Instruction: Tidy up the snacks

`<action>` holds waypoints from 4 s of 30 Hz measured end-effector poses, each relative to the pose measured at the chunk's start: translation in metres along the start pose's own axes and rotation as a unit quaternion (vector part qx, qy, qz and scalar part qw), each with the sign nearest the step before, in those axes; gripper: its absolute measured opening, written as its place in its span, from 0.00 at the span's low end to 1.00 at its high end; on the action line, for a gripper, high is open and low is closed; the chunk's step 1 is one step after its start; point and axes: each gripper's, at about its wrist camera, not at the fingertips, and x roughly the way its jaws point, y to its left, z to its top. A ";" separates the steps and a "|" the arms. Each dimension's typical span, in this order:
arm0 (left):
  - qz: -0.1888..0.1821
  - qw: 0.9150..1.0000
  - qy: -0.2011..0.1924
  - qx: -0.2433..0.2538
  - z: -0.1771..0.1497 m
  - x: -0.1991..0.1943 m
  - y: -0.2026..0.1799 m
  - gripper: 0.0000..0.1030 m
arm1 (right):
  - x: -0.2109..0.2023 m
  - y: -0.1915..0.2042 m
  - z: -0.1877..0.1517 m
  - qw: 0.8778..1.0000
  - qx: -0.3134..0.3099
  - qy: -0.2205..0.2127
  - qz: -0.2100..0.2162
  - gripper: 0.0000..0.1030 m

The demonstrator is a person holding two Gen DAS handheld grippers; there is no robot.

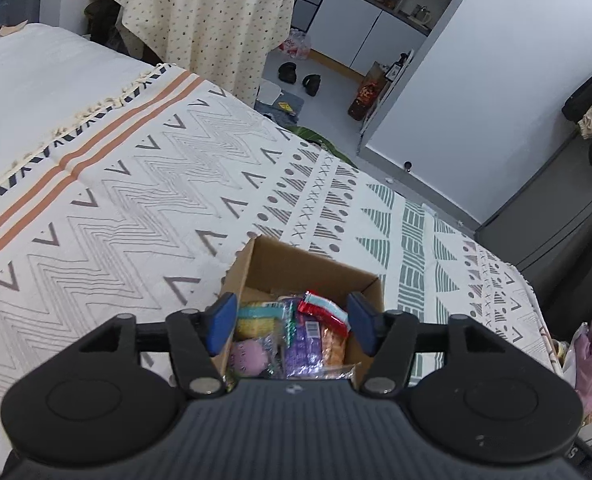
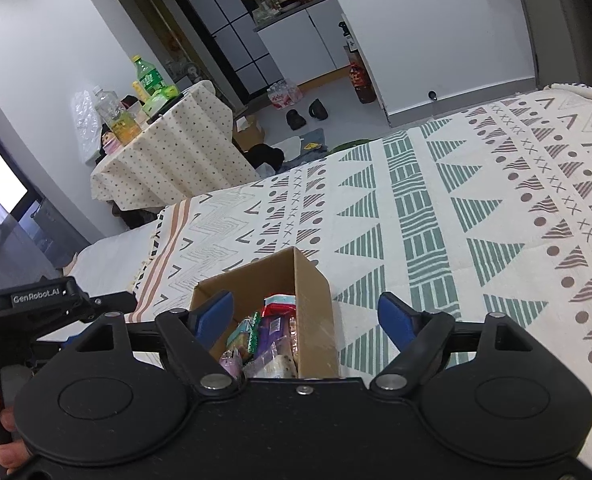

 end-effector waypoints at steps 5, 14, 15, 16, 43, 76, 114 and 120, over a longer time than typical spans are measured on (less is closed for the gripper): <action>0.008 1.000 0.004 0.010 -0.006 -0.009 -0.002 0.73 | -0.012 -0.006 -0.001 1.000 0.009 -0.005 -0.005 0.82; 0.008 0.999 0.000 0.051 -0.027 -0.035 -0.013 0.88 | -0.049 -0.012 -0.007 1.000 0.010 -0.020 -0.021 1.00; 0.007 0.999 0.002 0.054 -0.030 -0.037 -0.014 0.88 | -0.053 -0.012 -0.008 0.999 0.010 -0.021 -0.023 1.00; 0.007 0.998 0.003 0.058 -0.034 -0.040 -0.014 0.88 | -0.056 -0.013 -0.010 0.999 0.009 -0.022 -0.024 1.00; -0.046 0.985 -0.011 0.167 -0.105 -0.134 -0.038 1.00 | -0.165 0.006 -0.051 0.994 -0.041 -0.063 -0.073 1.00; -0.057 0.967 -0.074 0.237 -0.130 -0.222 -0.037 1.00 | -0.242 0.035 -0.076 0.988 -0.084 -0.103 -0.081 1.00; -0.045 0.968 -0.054 0.239 -0.126 -0.205 -0.028 1.00 | -0.227 0.036 -0.081 0.989 -0.096 -0.081 -0.083 1.00; -0.044 0.968 -0.052 0.241 -0.126 -0.206 -0.027 1.00 | -0.228 0.036 -0.082 0.989 -0.094 -0.079 -0.084 1.00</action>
